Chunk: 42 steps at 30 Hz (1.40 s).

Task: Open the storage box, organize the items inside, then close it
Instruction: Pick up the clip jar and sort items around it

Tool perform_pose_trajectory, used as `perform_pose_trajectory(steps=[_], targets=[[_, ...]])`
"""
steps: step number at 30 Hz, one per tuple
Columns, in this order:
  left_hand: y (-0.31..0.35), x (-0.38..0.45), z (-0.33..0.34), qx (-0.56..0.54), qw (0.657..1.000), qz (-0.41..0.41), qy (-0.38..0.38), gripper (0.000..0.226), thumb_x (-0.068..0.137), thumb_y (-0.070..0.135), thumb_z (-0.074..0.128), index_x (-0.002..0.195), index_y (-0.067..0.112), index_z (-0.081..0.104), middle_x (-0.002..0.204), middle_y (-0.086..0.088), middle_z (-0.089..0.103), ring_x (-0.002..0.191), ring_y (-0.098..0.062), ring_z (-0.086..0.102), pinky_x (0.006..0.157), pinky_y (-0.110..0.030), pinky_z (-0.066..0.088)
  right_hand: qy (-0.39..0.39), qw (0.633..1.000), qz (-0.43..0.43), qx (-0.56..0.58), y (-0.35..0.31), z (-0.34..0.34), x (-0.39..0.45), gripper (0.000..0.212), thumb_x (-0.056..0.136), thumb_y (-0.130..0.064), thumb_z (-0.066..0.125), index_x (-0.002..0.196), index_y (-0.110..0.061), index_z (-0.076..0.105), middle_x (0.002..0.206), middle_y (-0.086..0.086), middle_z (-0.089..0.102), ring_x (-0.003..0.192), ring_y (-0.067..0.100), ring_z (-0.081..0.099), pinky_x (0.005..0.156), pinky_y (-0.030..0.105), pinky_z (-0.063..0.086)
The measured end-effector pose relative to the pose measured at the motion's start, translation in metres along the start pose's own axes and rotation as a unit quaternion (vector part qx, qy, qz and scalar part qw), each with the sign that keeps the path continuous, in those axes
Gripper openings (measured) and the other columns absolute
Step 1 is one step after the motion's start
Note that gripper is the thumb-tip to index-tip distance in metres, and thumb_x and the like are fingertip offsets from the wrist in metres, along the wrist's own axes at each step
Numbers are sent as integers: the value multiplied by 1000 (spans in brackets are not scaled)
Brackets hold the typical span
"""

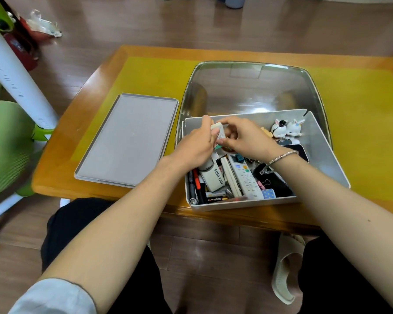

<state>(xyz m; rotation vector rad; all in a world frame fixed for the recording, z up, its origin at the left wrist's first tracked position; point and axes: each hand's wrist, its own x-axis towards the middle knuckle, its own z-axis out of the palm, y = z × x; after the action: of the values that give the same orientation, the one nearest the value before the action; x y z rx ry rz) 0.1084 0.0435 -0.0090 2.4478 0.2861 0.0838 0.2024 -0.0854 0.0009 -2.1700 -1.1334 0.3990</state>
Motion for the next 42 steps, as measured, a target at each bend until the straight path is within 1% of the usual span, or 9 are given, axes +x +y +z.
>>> perform_pose_trajectory(steps=[5,8,11,16,21,28,32,37,42], targets=[[-1,2,1,42,999,-15,-26,30,99,48,32,103,19,32,91,-2,60,84,-22,57,75,-38,41,12,999,25,31,9,-10,-4,19,85,-13,67,103,-9,62,86,19,61,67,17,50,68,33,44],[-1,3,8,150,987,3,-62,30,95,53,38,97,23,34,92,1,59,102,-26,57,109,-54,22,48,992,66,99,18,-19,-11,18,85,-5,65,102,-3,59,85,14,56,69,21,51,68,30,48],[0,5,11,187,978,0,-97,32,92,54,46,101,24,39,114,-3,55,115,-30,52,113,-61,8,73,987,89,116,26,-23,-19,15,86,-3,64,99,-3,56,89,9,59,64,15,59,60,19,52],[-4,0,17,218,969,18,-117,34,87,55,53,95,23,44,111,-3,40,103,-28,53,103,-51,31,71,970,111,207,34,-25,-27,18,90,-1,57,93,-17,50,91,8,56,56,8,65,49,26,53],[-4,-1,11,164,984,30,-66,57,79,57,64,116,19,44,114,-5,49,103,-24,50,80,-34,36,63,972,82,210,34,-28,-28,48,90,-1,56,122,-36,46,85,7,48,63,18,67,50,30,56],[0,-9,-7,164,966,2,-199,87,61,95,23,85,23,65,81,5,65,77,-14,60,69,-34,49,102,969,73,211,30,-31,-23,31,89,2,56,110,-20,54,61,-3,49,50,15,49,45,27,44],[0,-13,-7,157,968,8,-198,72,81,80,27,96,20,64,88,3,64,80,-13,59,73,-35,51,99,970,65,210,21,-30,-14,18,90,1,56,103,-11,53,69,13,55,44,17,51,40,22,42],[-2,-7,-5,173,975,14,-136,42,97,54,30,95,19,52,94,-3,61,76,-13,53,58,-31,36,89,975,52,196,8,-24,4,18,87,4,59,99,-8,53,75,3,56,65,15,51,63,25,46],[-6,-2,4,248,956,14,-154,48,98,53,24,109,17,54,115,-10,62,102,-26,55,78,-36,35,90,989,25,111,3,-13,17,20,81,2,65,92,-12,56,74,-7,57,63,3,52,60,9,43]])
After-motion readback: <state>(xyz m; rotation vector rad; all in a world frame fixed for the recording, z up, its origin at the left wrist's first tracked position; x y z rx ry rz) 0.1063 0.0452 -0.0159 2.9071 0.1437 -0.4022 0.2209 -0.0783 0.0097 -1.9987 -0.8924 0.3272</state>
